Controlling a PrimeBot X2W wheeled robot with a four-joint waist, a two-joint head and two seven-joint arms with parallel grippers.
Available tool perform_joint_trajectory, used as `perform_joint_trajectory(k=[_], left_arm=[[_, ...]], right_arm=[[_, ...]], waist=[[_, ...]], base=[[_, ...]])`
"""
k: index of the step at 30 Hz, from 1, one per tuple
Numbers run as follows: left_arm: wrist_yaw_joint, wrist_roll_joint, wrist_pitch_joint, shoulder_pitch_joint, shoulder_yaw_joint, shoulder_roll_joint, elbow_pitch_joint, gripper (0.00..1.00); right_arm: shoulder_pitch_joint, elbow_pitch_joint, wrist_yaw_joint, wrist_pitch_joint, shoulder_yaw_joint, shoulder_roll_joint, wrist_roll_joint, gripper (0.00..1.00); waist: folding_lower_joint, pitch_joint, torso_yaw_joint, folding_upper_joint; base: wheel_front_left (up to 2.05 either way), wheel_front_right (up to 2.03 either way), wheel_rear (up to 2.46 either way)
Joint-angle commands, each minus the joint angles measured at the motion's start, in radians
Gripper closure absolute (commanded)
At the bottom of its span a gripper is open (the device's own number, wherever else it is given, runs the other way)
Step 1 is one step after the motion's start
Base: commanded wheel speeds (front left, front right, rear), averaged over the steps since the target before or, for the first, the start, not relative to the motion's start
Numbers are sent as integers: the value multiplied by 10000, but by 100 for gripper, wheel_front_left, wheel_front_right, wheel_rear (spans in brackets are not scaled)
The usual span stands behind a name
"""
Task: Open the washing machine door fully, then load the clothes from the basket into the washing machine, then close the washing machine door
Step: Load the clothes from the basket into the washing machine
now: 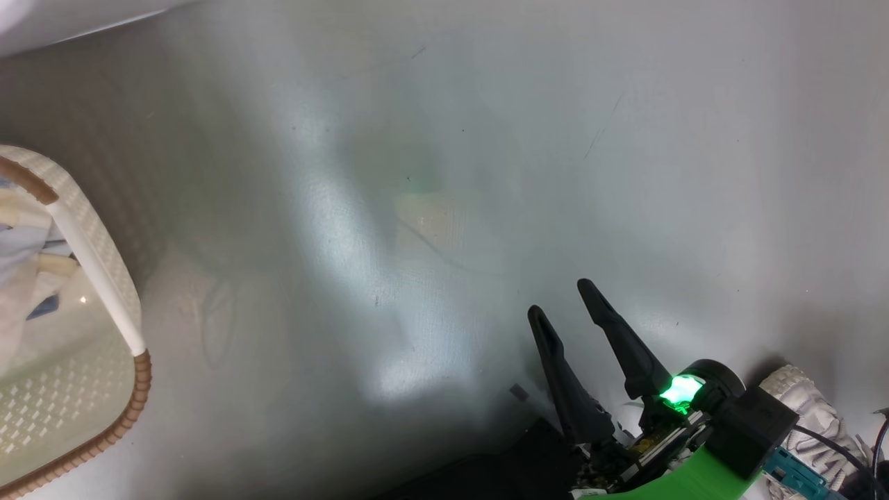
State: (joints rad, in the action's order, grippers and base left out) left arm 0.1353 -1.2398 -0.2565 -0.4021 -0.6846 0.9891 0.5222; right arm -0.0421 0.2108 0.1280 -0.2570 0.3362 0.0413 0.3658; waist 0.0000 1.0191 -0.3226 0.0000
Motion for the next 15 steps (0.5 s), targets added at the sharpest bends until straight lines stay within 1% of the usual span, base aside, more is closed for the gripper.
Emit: perform_joint_trajectory(k=[1, 9, 15], left_arm=[[-46, -64, -53, -76, 217, 520, 112, 100], [-46, -19, -53, -103, 260, 513, 171, 100], [-46, 137, -53, -10, 479, 348, 82, 100]], right_arm=[[479, 187, 27, -48, 222, 89, 53, 0], [473, 170, 27, -48, 188, 89, 100, 0], [397, 109, 27, -48, 121, 89, 149, 0]], waist=[[0, -14, -7, 0], [0, -69, 6, 0], [0, -210, 98, 0]], base=[[0, 0, 0], [0, 0, 0], [0, 0, 0]])
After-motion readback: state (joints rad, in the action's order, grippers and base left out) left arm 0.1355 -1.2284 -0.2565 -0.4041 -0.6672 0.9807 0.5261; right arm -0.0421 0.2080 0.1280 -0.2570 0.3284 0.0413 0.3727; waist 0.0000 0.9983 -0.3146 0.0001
